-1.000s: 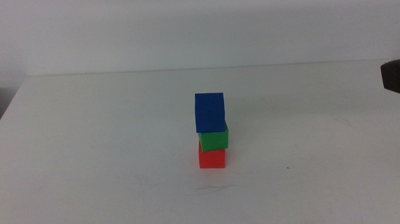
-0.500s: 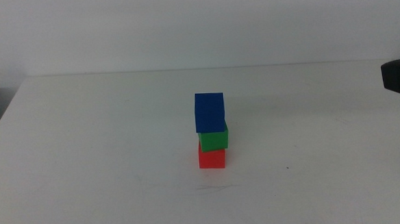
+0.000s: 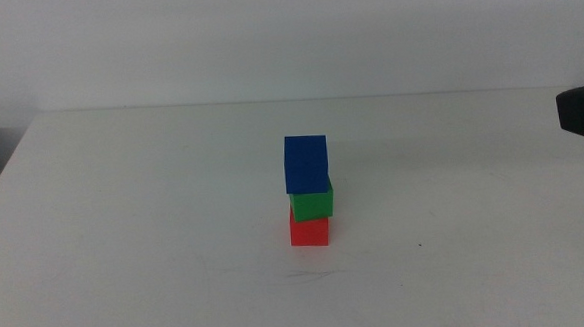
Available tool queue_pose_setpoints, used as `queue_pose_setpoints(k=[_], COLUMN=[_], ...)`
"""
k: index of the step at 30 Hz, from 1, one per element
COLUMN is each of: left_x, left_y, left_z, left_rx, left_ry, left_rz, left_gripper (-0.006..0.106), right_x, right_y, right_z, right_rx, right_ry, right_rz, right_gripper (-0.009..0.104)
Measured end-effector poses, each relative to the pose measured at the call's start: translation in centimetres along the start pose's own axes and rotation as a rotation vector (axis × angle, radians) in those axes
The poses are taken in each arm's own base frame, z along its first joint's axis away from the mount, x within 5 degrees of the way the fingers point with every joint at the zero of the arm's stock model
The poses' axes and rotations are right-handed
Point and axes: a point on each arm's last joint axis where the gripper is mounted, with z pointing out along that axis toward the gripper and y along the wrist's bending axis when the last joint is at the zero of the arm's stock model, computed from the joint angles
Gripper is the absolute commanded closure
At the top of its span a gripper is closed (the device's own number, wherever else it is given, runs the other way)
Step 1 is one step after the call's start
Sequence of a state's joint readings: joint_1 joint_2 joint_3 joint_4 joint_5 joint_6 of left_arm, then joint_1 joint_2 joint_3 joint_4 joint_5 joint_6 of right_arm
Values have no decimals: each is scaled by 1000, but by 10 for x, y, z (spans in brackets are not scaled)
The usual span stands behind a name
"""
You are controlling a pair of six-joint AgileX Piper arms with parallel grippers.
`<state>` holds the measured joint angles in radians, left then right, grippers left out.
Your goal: Stack red cubes first, then green, then blue cubes in a specific spot.
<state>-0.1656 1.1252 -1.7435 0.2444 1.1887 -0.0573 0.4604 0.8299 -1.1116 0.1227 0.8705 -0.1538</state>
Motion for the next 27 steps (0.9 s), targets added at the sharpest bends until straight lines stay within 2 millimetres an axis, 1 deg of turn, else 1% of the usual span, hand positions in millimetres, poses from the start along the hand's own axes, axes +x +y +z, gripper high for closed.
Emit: queue_pose_setpoints(k=[4, 6, 9, 12, 15, 17, 19, 21, 23, 24, 27], left_x=[2, 2, 3, 13, 33, 47, 59, 74, 93, 104, 136], left_y=[4, 5, 6, 4, 2, 1, 0, -2, -6, -8, -13], left_z=[-15, -19, -20, -14, -11, -13, -18, -21, -20, -17, -14], left_rx=[-8, -9, -17, -16, -8, 0, 8, 21, 40, 51, 78], left_ry=[-34, -44, -47, -26, -29, -94, -202, -295, -382, -395, -465], left_rz=[-5, -7, -3, 7, 24, 34, 43, 53, 60, 62, 63], left_gripper=[7, 7, 7, 7, 7, 7, 7, 7, 7, 7, 7], right_x=[0, 0, 0, 1, 8, 16, 26, 41, 59, 66, 95], right_y=[0, 0, 0, -1, -8, -15, -22, -30, -36, -38, -38], right_z=[0, 0, 0, 0, 1, 0, -1, -1, -2, -2, -5], right_rx=[0, 0, 0, 17, 75, 140, 204, 279, 348, 372, 441], right_ry=[0, 0, 0, 0, -12, -26, -44, -65, -87, -96, -138], right_rz=[0, 0, 0, -13, -36, -41, -30, -10, 11, 19, 31], right_gripper=[20, 20, 20, 20, 20, 20, 20, 20, 20, 20, 20])
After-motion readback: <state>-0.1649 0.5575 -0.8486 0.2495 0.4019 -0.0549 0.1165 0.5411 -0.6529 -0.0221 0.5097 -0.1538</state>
